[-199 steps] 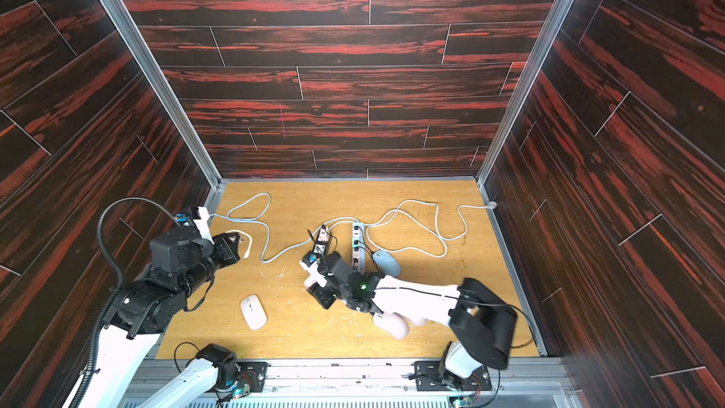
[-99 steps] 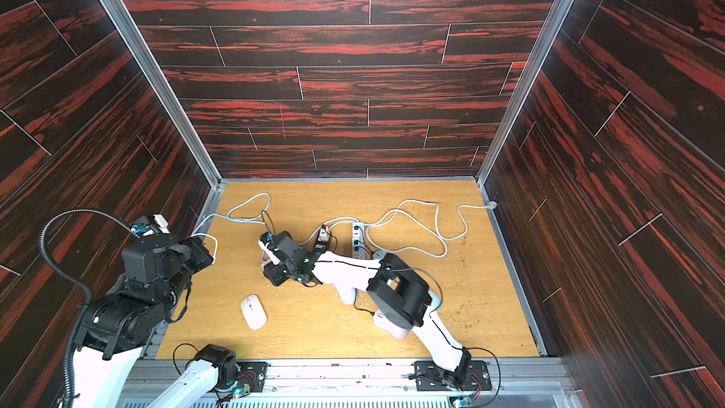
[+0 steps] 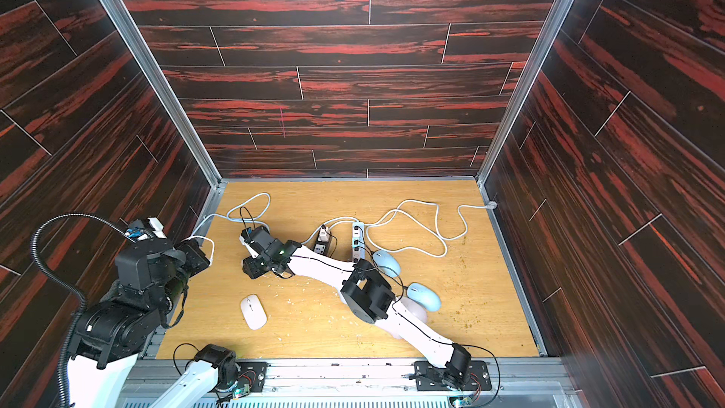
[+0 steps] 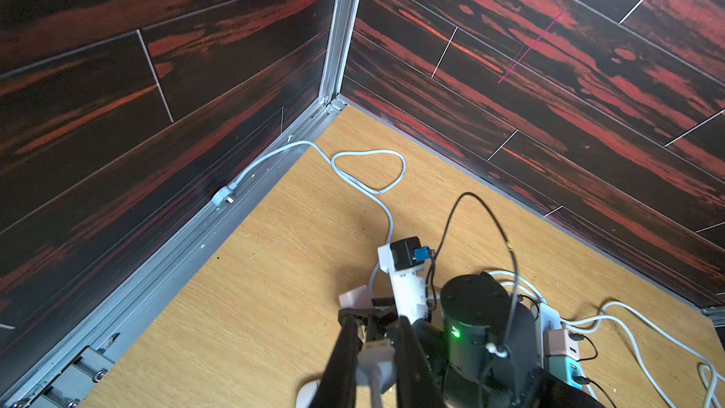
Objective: Unplug the wireless mouse
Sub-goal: Place the plug at the center of the board.
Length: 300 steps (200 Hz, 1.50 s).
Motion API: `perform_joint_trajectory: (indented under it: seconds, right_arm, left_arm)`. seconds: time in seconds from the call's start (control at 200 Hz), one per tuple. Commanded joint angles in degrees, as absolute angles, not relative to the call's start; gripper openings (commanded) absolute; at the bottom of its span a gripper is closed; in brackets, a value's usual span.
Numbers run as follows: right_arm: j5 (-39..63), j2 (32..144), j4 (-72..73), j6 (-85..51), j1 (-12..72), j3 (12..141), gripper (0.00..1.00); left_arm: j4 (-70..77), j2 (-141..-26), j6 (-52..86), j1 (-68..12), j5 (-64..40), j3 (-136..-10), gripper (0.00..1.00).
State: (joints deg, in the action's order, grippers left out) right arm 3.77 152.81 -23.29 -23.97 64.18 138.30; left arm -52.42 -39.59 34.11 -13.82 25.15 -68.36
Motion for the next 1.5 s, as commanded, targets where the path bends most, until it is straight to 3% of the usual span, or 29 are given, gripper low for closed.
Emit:
perform_joint_trajectory:
  seconds: [0.0, 0.346, 0.526, 0.631, 0.932, 1.228, 1.498]
  right_arm:
    - [6.5, 156.0, -27.2, -25.8, 65.3, 142.3, 0.17]
    - [8.6, 158.8, -26.9, -27.6, 65.5, 143.4, 0.27]
    - [9.3, 159.3, -26.8, -27.9, 65.7, 143.3, 0.61]
    - [9.3, 159.3, -26.7, -27.9, 65.9, 143.3, 0.71]
    - [7.7, 154.4, -26.1, -26.4, 65.8, 140.3, 0.69]
    - [0.8, 125.2, -7.9, -25.1, 64.4, 106.2, 0.69]
    - [-12.9, 96.7, 3.2, -26.5, 63.3, 71.5, 0.69]
  left_arm:
    - [-54.3, -38.7, 33.5, -13.6, 26.9, -69.2, 0.00]
    - [-54.4, -38.4, 33.5, -13.7, 25.9, -68.5, 0.00]
    - [-54.6, -37.6, 33.7, -13.6, 26.0, -67.9, 0.00]
    - [-55.0, -37.2, 33.7, -13.7, 26.2, -67.7, 0.00]
    - [-55.8, -36.7, 33.5, -13.7, 26.7, -67.7, 0.00]
    - [-55.4, -37.3, 32.7, -13.7, 24.4, -67.2, 0.00]
    - [-52.5, -45.8, 31.2, -14.1, 7.8, -63.0, 0.00]
